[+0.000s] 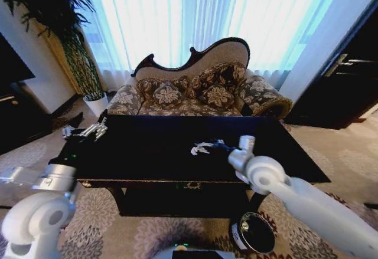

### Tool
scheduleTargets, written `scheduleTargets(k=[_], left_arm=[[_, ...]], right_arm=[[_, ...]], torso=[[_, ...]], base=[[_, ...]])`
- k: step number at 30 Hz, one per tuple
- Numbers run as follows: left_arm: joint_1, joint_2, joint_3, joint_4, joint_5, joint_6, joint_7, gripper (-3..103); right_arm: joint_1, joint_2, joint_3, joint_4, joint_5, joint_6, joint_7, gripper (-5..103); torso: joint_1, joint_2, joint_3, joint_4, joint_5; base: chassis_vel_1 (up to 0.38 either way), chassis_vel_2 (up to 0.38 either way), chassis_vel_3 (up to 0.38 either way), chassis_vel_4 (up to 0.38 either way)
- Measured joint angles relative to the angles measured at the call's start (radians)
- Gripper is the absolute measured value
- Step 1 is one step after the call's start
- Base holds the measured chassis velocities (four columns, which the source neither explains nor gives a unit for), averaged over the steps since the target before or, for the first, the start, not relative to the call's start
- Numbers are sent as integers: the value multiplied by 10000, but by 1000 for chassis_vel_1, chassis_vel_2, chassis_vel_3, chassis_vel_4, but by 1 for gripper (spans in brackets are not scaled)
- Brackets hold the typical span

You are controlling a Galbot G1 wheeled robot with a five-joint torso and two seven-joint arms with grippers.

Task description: Move to the front of the table and place the trash on the table into the trash bin.

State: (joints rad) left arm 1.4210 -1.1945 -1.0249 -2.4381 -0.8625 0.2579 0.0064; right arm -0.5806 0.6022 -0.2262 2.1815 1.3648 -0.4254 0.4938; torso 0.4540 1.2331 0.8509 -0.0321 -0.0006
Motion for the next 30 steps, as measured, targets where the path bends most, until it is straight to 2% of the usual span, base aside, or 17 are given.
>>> scheduleTargets(k=[8, 13, 15, 20, 30], left_arm=[[-195, 80, 13, 200, -53, 0, -2, 100], [-296, 23, 249, 291, 18, -2, -1, 100], [-319, -8, 361, 300, 69, -2, 0, 100], [-308, 13, 347, 302, 89, -5, 2, 100], [-197, 18, 171, 268, 98, -12, 7, 100]], right_arm=[[800, -627, -721, -80, -652, -820, 62, 100], [942, -735, -817, -38, -455, -1312, 31, 100], [900, -706, -800, 22, -32, -1582, 93, 100], [578, -602, -611, 124, 468, -1676, 129, 100], [415, -285, -799, 96, 290, -1654, 41, 100]], torso=[[0, 0, 0, -5, 4], [0, 0, 0, -5, 3], [0, 0, 0, -4, 3], [-1, 0, -1, -4, 4], [-2, 1, -1, -3, 4]], base=[[0, 0, 0, 0], [0, 0, 0, 0], [0, 0, 0, 0], [0, 0, 0, 0], [0, 0, 0, 0]])
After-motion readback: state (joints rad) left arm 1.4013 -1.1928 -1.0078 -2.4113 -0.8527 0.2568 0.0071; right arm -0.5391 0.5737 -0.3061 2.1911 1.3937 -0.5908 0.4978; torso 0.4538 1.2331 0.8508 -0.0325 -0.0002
